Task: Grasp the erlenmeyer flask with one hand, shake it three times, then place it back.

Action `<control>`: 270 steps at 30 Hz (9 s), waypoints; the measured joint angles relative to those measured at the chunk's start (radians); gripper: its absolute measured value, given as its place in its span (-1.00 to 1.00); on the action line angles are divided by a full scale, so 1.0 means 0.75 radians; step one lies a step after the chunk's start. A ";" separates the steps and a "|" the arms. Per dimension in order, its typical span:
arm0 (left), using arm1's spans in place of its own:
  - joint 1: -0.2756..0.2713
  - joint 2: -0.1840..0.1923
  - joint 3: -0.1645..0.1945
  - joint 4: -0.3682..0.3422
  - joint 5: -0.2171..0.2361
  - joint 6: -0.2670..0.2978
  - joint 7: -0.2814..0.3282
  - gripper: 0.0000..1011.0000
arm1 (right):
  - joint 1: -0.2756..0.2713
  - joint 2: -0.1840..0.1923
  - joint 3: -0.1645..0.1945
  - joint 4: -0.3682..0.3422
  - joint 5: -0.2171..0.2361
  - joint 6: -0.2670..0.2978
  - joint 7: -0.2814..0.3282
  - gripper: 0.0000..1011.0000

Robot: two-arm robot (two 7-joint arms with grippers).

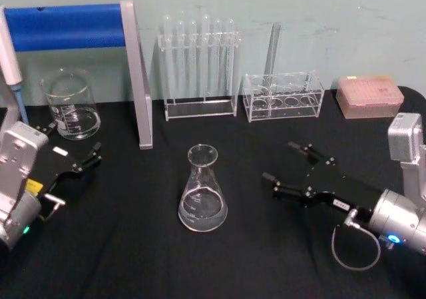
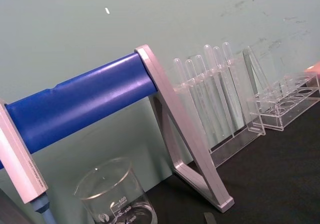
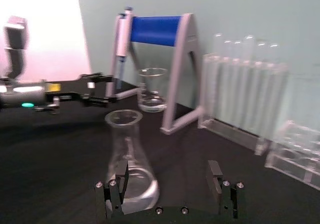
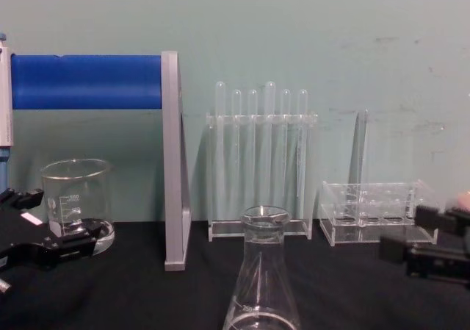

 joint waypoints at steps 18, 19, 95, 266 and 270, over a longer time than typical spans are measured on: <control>0.000 0.000 0.000 0.000 0.000 0.000 0.000 0.98 | 0.187 -0.084 -0.146 0.163 0.024 0.052 0.224 0.98; 0.000 0.000 0.000 0.000 0.000 0.000 0.000 0.98 | 0.193 -0.087 -0.152 0.168 0.019 0.049 0.226 0.98; 0.000 0.000 0.000 0.000 0.000 0.000 0.000 0.98 | 0.495 -0.321 -0.313 0.539 -0.119 -0.069 0.339 0.83; 0.000 0.000 0.000 0.000 0.000 0.000 0.000 0.98 | 0.298 -0.275 -0.091 0.052 -0.172 0.153 -0.400 -0.10; 0.000 0.000 0.000 0.000 0.000 0.000 0.000 0.98 | 0.294 -0.285 -0.083 0.051 -0.181 0.160 -0.399 -0.10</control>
